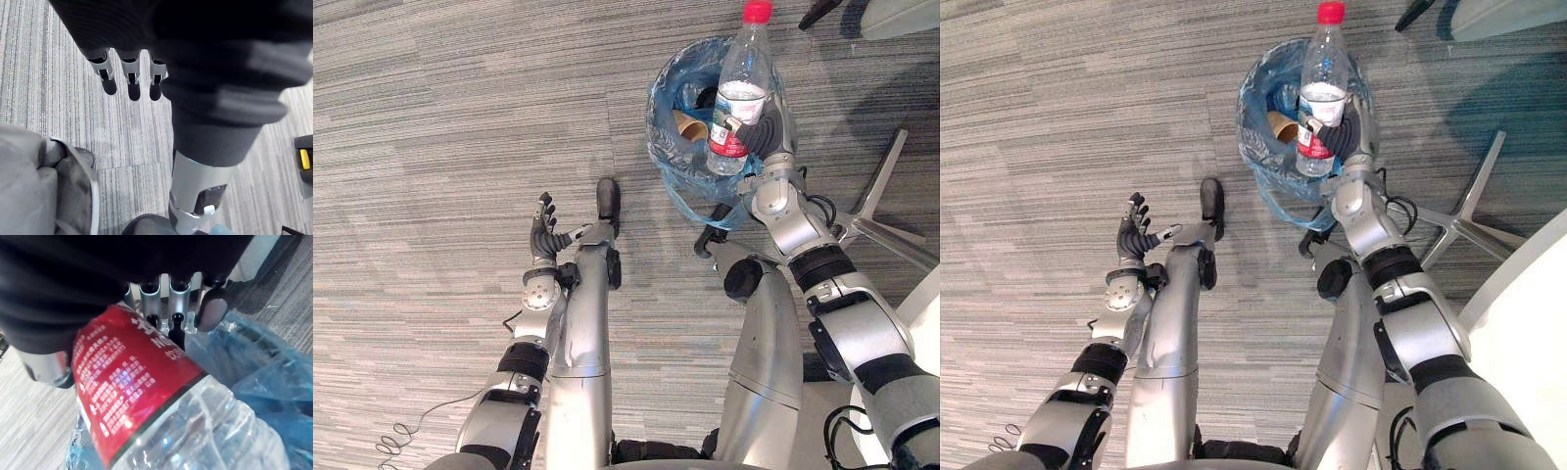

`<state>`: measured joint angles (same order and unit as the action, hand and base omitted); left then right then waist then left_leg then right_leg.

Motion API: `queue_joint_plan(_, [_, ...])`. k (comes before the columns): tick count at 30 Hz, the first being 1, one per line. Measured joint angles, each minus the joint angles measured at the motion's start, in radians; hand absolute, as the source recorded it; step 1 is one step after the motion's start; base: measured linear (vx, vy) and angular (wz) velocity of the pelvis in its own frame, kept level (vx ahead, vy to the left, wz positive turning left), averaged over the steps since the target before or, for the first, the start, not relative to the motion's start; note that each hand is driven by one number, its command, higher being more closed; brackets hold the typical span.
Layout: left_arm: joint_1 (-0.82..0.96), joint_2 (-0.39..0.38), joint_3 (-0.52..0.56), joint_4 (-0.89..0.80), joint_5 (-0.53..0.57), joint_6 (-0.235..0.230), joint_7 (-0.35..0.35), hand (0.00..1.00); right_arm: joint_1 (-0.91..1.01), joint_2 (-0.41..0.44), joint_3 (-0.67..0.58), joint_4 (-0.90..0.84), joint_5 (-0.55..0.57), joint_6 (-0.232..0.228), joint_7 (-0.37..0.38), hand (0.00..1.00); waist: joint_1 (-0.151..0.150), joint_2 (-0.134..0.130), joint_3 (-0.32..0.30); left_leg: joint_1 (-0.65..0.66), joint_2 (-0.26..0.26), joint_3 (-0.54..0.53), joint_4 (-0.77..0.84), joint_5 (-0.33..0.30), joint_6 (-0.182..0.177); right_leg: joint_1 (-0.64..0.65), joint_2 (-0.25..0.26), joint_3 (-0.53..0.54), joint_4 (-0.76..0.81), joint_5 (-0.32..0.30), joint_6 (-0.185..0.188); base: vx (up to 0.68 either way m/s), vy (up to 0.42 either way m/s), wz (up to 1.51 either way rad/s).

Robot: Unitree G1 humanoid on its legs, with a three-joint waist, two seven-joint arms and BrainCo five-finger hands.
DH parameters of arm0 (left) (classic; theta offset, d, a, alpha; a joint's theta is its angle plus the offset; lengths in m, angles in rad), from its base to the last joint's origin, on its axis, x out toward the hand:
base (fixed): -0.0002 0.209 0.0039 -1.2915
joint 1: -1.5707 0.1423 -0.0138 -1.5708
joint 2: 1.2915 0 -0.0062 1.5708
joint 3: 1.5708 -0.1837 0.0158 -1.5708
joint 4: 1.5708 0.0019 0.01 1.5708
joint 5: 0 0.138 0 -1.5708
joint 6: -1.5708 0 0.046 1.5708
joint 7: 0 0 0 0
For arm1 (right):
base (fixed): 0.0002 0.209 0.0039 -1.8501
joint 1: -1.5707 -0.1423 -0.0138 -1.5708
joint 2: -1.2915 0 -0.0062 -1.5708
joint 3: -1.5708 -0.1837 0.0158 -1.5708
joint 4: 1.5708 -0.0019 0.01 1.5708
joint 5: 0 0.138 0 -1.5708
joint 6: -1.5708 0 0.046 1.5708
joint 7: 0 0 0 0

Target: Gather rubbish on tea table into small bin, then transfer packed bag to large trash can.

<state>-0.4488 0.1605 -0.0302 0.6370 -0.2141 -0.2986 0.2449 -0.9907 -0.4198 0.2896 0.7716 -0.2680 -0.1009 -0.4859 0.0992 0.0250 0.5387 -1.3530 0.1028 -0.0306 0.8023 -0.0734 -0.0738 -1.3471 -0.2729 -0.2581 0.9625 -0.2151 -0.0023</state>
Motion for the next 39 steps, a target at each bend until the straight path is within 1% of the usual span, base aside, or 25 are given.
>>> queue_joint_plan(7, [0.0, 0.001, 0.0, 0.0, 0.0, 0.006, 0.0, 0.0, 0.003, 0.001, -0.003, -0.024, 0.0, -0.002, -0.011, 0.0, -0.002, -0.001, -0.003, 0.0, 0.002, -0.001, 0.004, 0.001, -0.001, 0.0, 0.008, 0.001, 0.002, 0.0, 0.0, 0.0, 0.003, 0.0])
queue_joint_plan(8, [0.0, 0.001, 0.001, 0.001, 0.0, 0.008, 0.0, 0.0, 0.016, 0.002, -0.005, -0.058, -0.001, -0.006, -0.013, 0.0, -0.002, -0.002, -0.004, 0.001, 0.002, -0.001, 0.006, 0.001, -0.001, 0.001, 0.009, 0.001, 0.003, 0.0, -0.001, -0.03, 0.017, -0.01])
queue_joint_plan(11, [0.0, 0.001, 0.001, 0.002, 0.001, 0.011, 0.001, 0.0, 0.037, 0.007, -0.004, -0.085, -0.003, -0.007, -0.012, 0.0, -0.003, -0.002, -0.004, 0.006, 0.003, -0.002, 0.008, 0.001, -0.002, 0.007, 0.01, 0.001, 0.004, 0.001, -0.001, -0.01, 0.006, -0.01])
queue_joint_plan(13, [0.0, 0.0, 0.0, 0.013, 0.002, 0.018, 0.001, 0.0, 0.067, 0.017, 0.003, -0.093, -0.023, -0.008, 0.0, 0.0, -0.005, -0.003, -0.004, 0.02, 0.003, -0.004, 0.008, 0.001, -0.002, 0.023, 0.011, -0.001, 0.003, 0.001, -0.001, 0.0, 0.0, 0.0])
queue_joint_plan(18, [0.0, 0.001, 0.001, 0.034, 0.004, 0.021, 0.002, 0.0, 0.136, 0.02, 0.041, -0.148, -0.103, -0.008, 0.03, 0.0, -0.007, -0.004, -0.006, 0.044, 0.011, -0.004, 0.003, -0.001, 0.001, 0.052, 0.016, -0.004, -0.013, 0.005, -0.008, -0.03, 0.024, -0.06])
queue_joint_plan(19, [0.0, 0.0, 0.001, 0.036, 0.007, 0.022, 0.002, 0.0, 0.151, 0.021, 0.047, -0.168, -0.13, -0.009, 0.034, 0.0, -0.004, -0.005, -0.007, 0.047, 0.015, -0.002, 0.0, -0.001, 0.001, 0.055, 0.023, -0.004, -0.02, 0.011, -0.016, -0.03, 0.017, -0.11])
queue_joint_plan(22, [0.001, 0.0, 0.0, 0.042, 0.012, 0.03, 0.003, 0.0, 0.161, 0.031, 0.08, -0.174, -0.182, -0.009, 0.036, 0.0, -0.005, -0.007, -0.007, 0.063, 0.02, -0.001, -0.009, 0.002, -0.002, 0.068, 0.027, -0.005, -0.027, 0.013, -0.019, -0.02, 0.008, -0.04])
queue_joint_plan(25, [0.009, 0.0, 0.001, 0.042, 0.012, 0.029, 0.003, 0.0, 0.176, 0.04, 0.109, -0.179, -0.236, -0.009, 0.042, 0.0, -0.005, -0.028, -0.021, 0.075, 0.022, 0.002, -0.032, 0.013, -0.017, 0.069, 0.029, -0.004, -0.036, 0.015, -0.023, 0.0, 0.0, 0.0])
queue_joint_plan(26, [0.012, 0.003, 0.001, 0.043, 0.013, 0.029, 0.003, 0.0, 0.184, 0.043, 0.122, -0.18, -0.27, -0.009, 0.049, 0.0, -0.004, -0.038, -0.027, 0.078, 0.023, 0.002, -0.036, 0.015, -0.019, 0.071, 0.032, -0.007, -0.039, 0.015, -0.023, 0.0, 0.0, 0.0])
queue_joint_plan(28, [0.014, 0.004, 0.001, 0.044, 0.014, 0.029, 0.004, 0.0, 0.187, 0.041, 0.13, -0.178, -0.318, -0.008, 0.055, 0.0, -0.004, -0.04, -0.029, 0.08, 0.023, -0.001, -0.037, 0.015, -0.019, 0.076, 0.033, -0.011, -0.041, 0.015, -0.023, 0.0, 0.0, 0.0])
queue_joint_plan(33, [0.014, 0.001, -0.001, 0.061, 0.018, 0.026, 0.003, 0.0, 0.188, 0.039, 0.161, -0.141, -0.387, -0.003, 0.062, 0.0, -0.003, -0.041, -0.03, 0.096, 0.019, -0.005, -0.059, 0.022, -0.012, 0.094, 0.028, -0.018, -0.054, 0.015, -0.023, -0.02, 0.011, 0.05])
queue_joint_plan(37, [0.014, 0.001, -0.001, 0.063, 0.018, 0.024, 0.004, 0.0, 0.154, 0.044, 0.199, -0.047, -0.417, 0.003, 0.076, 0.0, -0.001, -0.041, -0.03, 0.095, 0.02, -0.005, -0.074, 0.027, -0.014, 0.094, 0.028, -0.024, -0.06, 0.015, -0.023, -0.02, 0.008, 0.05])
queue_joint_plan(39, [0.014, 0.001, -0.001, 0.07, 0.018, 0.017, 0.004, 0.0, 0.138, 0.05, 0.199, 0.004, -0.438, 0.023, 0.076, 0.0, -0.002, -0.041, -0.03, 0.093, 0.019, -0.005, -0.082, 0.029, -0.015, 0.091, 0.027, -0.026, -0.065, 0.015, -0.023, 0.0, 0.002, 0.02])
